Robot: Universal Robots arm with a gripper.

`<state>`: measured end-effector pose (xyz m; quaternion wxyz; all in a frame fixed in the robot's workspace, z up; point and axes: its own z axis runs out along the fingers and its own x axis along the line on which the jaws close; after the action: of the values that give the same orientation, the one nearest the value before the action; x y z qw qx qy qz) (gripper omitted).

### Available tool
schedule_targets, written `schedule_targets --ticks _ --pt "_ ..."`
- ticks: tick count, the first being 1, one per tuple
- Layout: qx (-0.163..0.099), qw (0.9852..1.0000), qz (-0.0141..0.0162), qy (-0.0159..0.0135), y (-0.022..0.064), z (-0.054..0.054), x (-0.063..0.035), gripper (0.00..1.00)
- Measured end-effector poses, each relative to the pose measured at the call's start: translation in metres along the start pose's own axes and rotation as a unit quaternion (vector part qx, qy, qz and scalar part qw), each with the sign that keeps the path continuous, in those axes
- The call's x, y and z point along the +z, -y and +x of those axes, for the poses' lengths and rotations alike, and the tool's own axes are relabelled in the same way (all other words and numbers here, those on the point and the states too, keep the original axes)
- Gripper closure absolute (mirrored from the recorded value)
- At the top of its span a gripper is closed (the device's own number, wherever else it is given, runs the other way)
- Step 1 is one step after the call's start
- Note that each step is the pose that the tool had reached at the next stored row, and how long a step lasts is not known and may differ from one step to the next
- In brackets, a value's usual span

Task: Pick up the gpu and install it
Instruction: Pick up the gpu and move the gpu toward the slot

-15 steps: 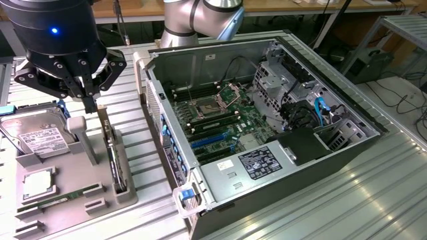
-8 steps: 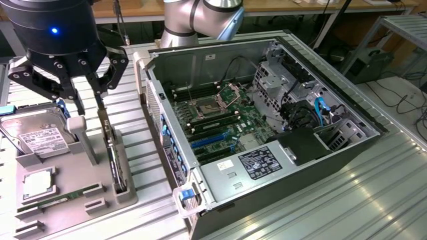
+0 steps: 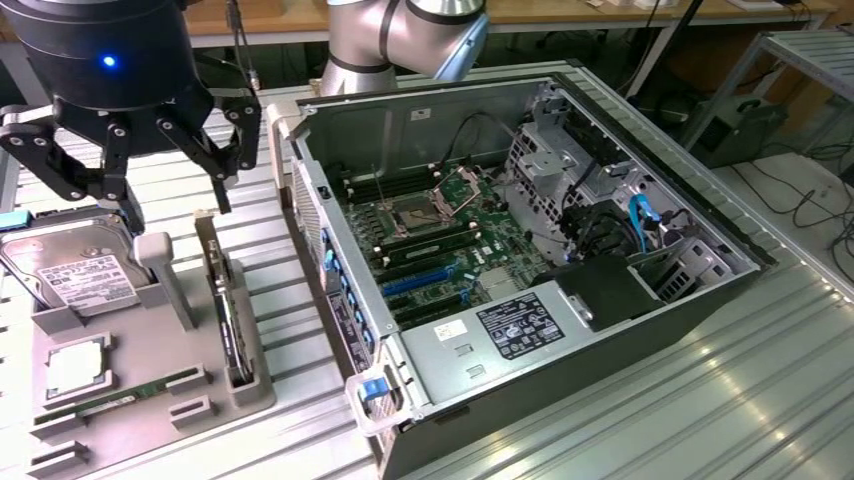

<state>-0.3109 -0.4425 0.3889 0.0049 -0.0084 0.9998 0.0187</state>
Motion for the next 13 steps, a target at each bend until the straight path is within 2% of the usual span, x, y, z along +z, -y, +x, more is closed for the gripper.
schedule_targets --ticks 5,13 --pt "0.001 1.0 0.0 0.0001 0.0002 -0.0017 0.0051 0.34" --pt "0.001 1.0 0.0001 0.0001 0.0003 -0.0017 0.0062 0.34"
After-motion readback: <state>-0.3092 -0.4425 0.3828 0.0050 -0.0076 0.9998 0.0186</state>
